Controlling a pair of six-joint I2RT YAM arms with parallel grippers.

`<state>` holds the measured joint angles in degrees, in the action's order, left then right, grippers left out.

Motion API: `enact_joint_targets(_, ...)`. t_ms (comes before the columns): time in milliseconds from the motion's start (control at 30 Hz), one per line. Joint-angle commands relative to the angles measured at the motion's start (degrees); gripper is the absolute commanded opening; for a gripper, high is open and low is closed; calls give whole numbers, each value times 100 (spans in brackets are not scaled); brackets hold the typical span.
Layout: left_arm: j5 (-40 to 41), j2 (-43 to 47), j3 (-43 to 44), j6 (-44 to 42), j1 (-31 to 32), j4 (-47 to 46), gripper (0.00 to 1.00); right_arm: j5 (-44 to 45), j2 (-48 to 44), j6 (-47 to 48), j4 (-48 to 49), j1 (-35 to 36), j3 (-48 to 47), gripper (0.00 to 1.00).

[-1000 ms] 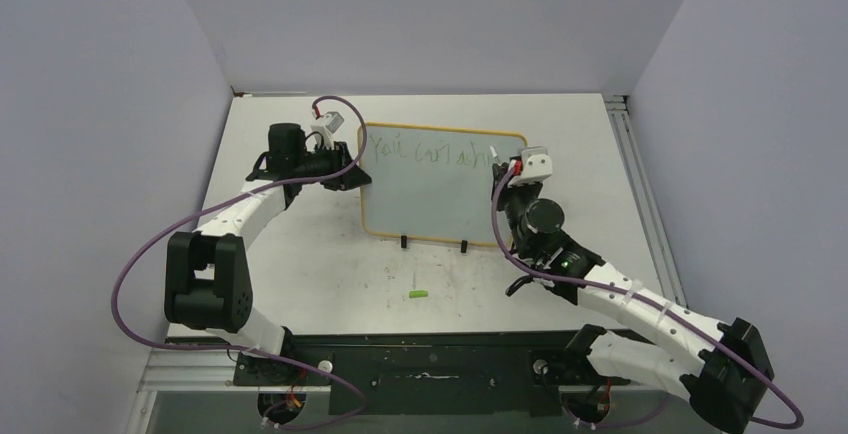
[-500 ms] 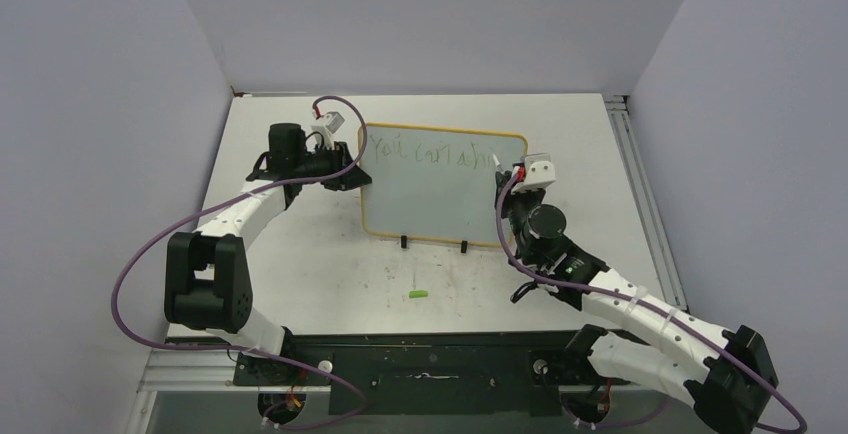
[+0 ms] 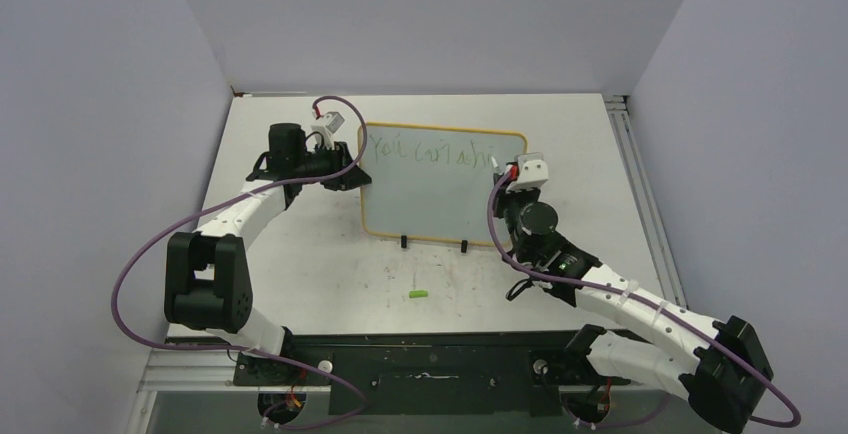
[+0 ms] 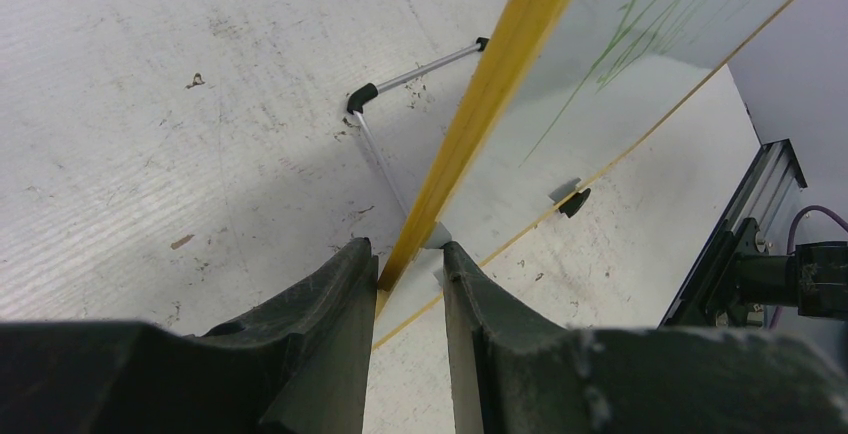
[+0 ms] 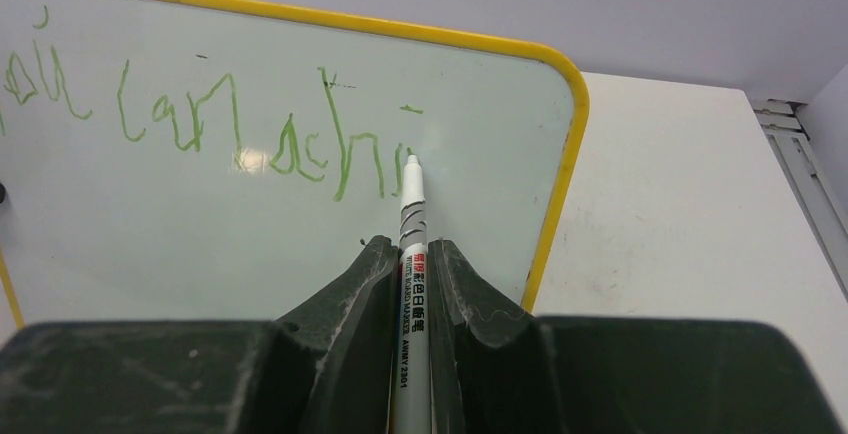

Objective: Write a sentence on the whiteboard

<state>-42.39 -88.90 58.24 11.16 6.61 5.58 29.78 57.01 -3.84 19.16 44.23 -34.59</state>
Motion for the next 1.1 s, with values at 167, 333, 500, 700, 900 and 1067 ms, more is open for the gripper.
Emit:
enact_joint_targets(167,-1,167,244,-96,68,4,28,408,-252,-190,-56,-45,187,5)
enact_joint_targets(333,-7,163,241,-96,76,4,28,469,-305,-83,-37,-40,136,5)
enact_joint_targets(500,-6,176,242,-96,77,3,28,374,-122,80,131,-52,-36,5)
enact_joint_targets(700,-4,172,247,-102,77,4,28,240,84,182,303,-50,-175,5)
enact_joint_targets(900,-8,171,245,-105,77,0,28,202,92,220,365,-52,-163,5)
enact_joint_targets(1067,-12,163,241,-105,77,4,28,275,47,256,399,-50,-179,5)
